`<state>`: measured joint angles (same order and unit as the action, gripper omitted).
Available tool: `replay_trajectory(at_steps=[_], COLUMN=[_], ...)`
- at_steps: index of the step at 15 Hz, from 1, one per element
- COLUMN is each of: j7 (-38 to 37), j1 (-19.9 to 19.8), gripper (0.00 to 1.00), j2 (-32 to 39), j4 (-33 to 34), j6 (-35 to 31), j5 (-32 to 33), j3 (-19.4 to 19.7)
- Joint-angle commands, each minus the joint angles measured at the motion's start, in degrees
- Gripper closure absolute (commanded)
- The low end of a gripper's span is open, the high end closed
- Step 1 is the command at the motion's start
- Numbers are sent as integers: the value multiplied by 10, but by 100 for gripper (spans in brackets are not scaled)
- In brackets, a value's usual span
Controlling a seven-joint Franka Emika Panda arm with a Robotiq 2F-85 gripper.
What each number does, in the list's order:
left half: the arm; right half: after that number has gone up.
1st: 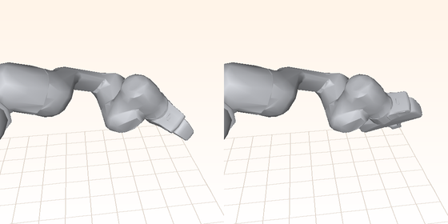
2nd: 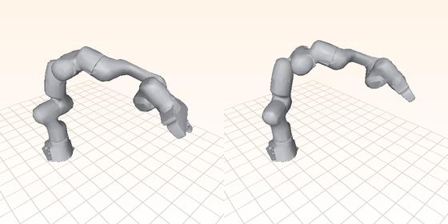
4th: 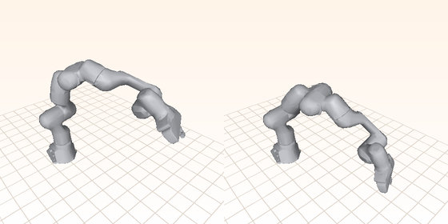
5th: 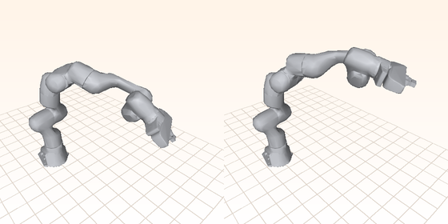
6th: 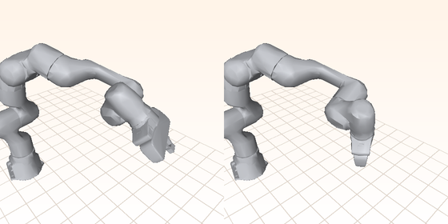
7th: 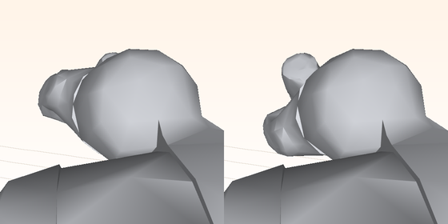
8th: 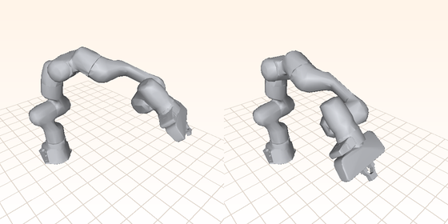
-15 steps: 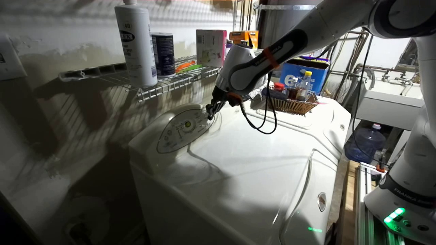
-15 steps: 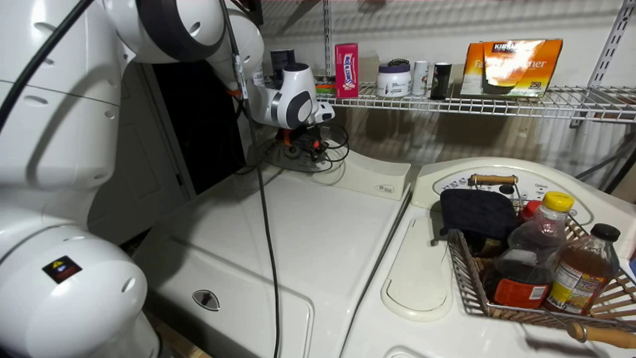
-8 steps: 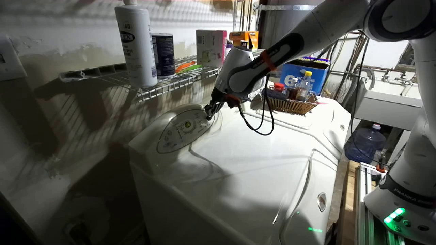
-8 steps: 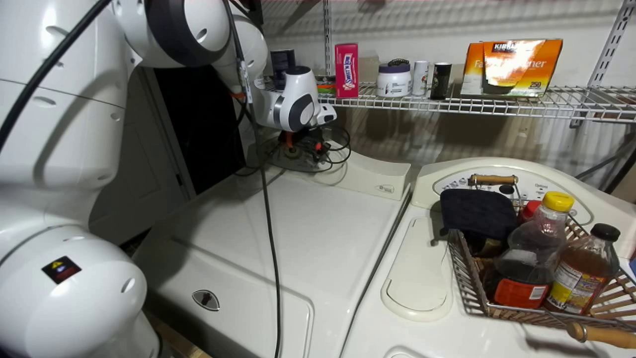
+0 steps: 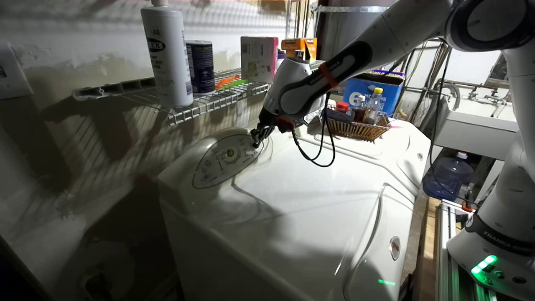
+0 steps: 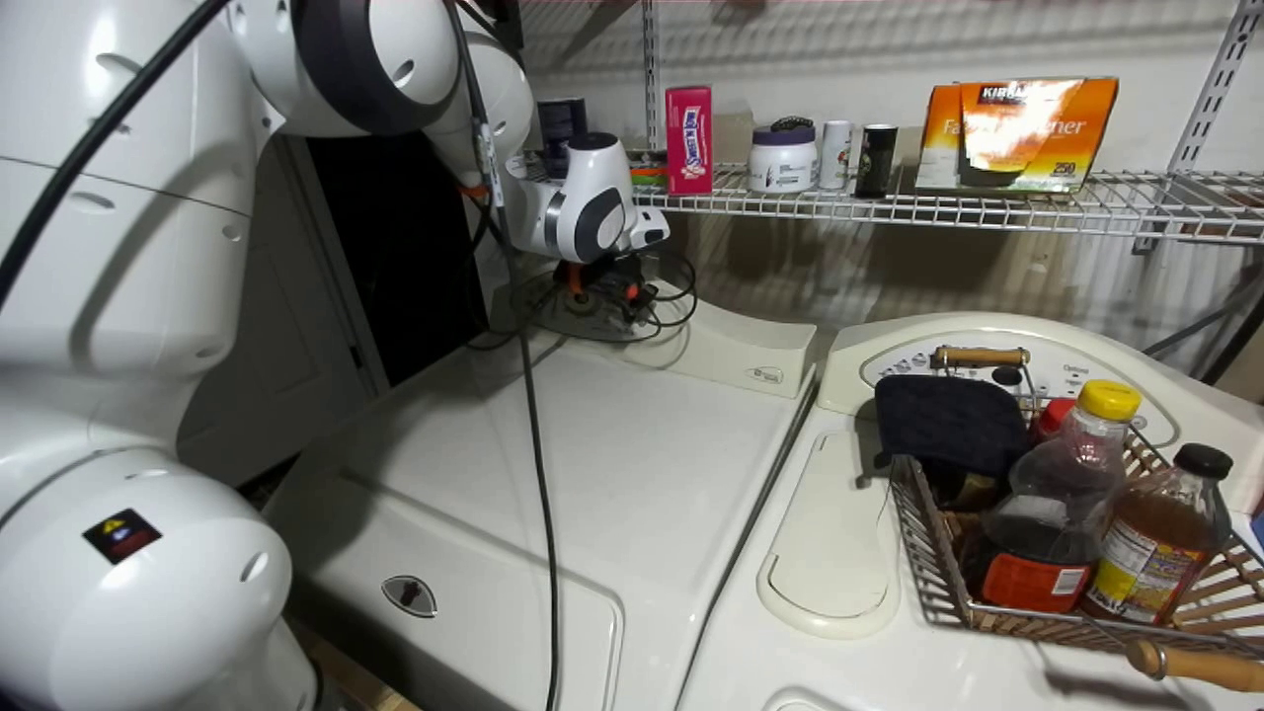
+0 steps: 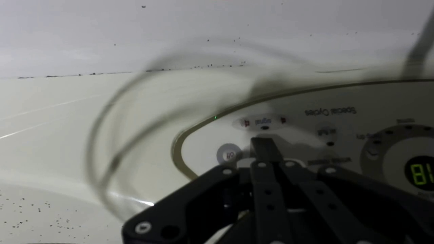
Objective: Press a button on the washing machine
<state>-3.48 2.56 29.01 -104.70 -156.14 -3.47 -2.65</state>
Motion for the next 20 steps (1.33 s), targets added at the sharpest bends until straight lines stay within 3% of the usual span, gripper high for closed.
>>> replay_trajectory(at_steps=[1, 7, 11, 12, 14, 20], j7=[-31, -31, -26, -25, -18, -8], j1=[13, 21, 20, 17, 18, 19], gripper=[100, 100, 100, 74, 67, 27], j2=[31, 53, 16, 2, -23, -111], j4=[33, 48, 36, 31, 20, -11], j6=[-30, -45, 64, 103, 164, 349], j5=[8, 17, 9, -3, -11, -68], j3=[21, 27, 13, 3, -12, -56])
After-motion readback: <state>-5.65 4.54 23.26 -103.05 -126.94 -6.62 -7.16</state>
